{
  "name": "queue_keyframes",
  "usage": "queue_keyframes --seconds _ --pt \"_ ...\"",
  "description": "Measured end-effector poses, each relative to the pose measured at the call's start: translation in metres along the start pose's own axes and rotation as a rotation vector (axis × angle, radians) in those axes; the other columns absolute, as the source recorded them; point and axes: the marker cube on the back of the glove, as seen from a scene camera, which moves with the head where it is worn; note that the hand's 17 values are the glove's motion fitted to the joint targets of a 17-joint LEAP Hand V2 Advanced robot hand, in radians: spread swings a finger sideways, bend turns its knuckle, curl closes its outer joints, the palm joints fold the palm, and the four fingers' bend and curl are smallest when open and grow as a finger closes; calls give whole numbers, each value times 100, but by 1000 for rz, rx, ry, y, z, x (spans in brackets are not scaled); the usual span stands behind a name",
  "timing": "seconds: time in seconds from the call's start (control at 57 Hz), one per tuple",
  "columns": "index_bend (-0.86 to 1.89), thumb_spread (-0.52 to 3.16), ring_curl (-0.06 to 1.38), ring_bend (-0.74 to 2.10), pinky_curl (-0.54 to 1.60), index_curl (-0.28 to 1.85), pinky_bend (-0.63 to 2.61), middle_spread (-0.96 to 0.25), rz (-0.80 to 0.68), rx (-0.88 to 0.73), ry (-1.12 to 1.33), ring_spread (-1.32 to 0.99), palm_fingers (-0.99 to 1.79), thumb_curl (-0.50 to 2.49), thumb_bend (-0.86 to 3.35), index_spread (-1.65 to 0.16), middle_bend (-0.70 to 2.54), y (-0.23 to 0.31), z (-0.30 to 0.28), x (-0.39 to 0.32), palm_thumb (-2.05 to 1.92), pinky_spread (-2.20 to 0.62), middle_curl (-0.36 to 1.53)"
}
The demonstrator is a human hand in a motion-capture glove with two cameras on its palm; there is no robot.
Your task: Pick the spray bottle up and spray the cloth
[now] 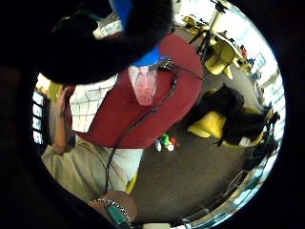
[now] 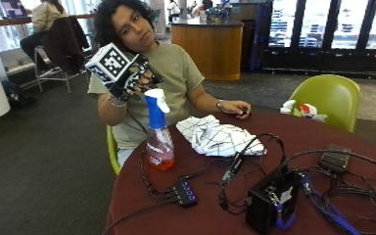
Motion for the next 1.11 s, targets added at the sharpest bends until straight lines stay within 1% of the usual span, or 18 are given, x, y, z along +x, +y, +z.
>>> queue_keyframes --seconds 0.211,0.316,0.351,0.404,0.509,0.544,0.562,0.597,0.614,0.632,0.667,0.684,0.72,0.737,0.807,0.877,0.948,1.106 --pt "11 107 32 31 34 30 27 0 172 78 -164 -6 49 38 -3 -38 20 20 17 45 65 22 29" --pt "8 102 34 37 35 26 30 1 220 70 -304 -5 54 38 -3 -37 21 27 23 58 65 21 30" --pt "8 101 34 39 36 25 31 1 213 112 -358 -5 55 38 -3 -37 22 27 28 62 65 21 31" --pt "9 99 35 40 36 24 32 1 234 225 -431 -5 55 38 -3 -37 22 21 37 67 66 20 32" --pt "10 97 36 43 37 22 36 1 281 386 -518 -6 66 40 1 -34 22 2 46 74 77 17 33" --pt "10 100 36 44 37 22 38 1 315 440 -554 -6 74 42 3 -32 23 -6 48 74 82 14 34" --pt "11 101 37 47 38 23 41 0 331 453 -572 -7 83 42 4 -31 24 -8 48 74 84 10 35" --pt "10 103 37 47 37 22 42 -1 360 462 -607 -7 89 43 3 -30 25 -12 49 73 85 7 35" --pt "9 103 38 51 39 22 47 -2 372 469 -620 -8 104 44 4 -28 26 -13 50 73 87 0 36" --pt "9 103 37 50 38 21 48 -2 381 480 -630 -9 106 45 4 -28 25 -15 51 73 88 -2 36" --pt "10 103 39 52 40 23 51 -3 390 513 -638 -10 112 46 4 -27 25 -20 52 73 90 -9 37" --pt "10 103 41 58 42 23 55 -5 389 533 -638 -11 127 47 5 -26 29 -22 52 73 93 -12 40" --pt "12 103 43 61 44 25 59 -7 384 581 -634 -12 130 48 5 -26 33 -27 53 74 94 -16 42" --pt "17 104 45 62 46 26 62 -8 384 601 -631 -13 138 48 6 -26 36 -30 53 74 95 -16 43" --pt "25 110 48 67 50 31 69 -11 404 597 -630 -15 142 50 6 -25 44 -34 54 74 96 -18 48" --pt "42 117 52 73 54 38 74 -14 403 598 -626 -17 148 52 6 -25 52 -38 55 72 95 -19 53" --pt "57 122 55 79 57 45 77 -16 397 629 -635 -18 146 54 6 -25 60 -47 54 72 93 -19 58" --pt "70 129 61 95 63 56 85 -18 379 594 -626 -19 135 60 7 -24 73 -38 59 70 93 -18 67"
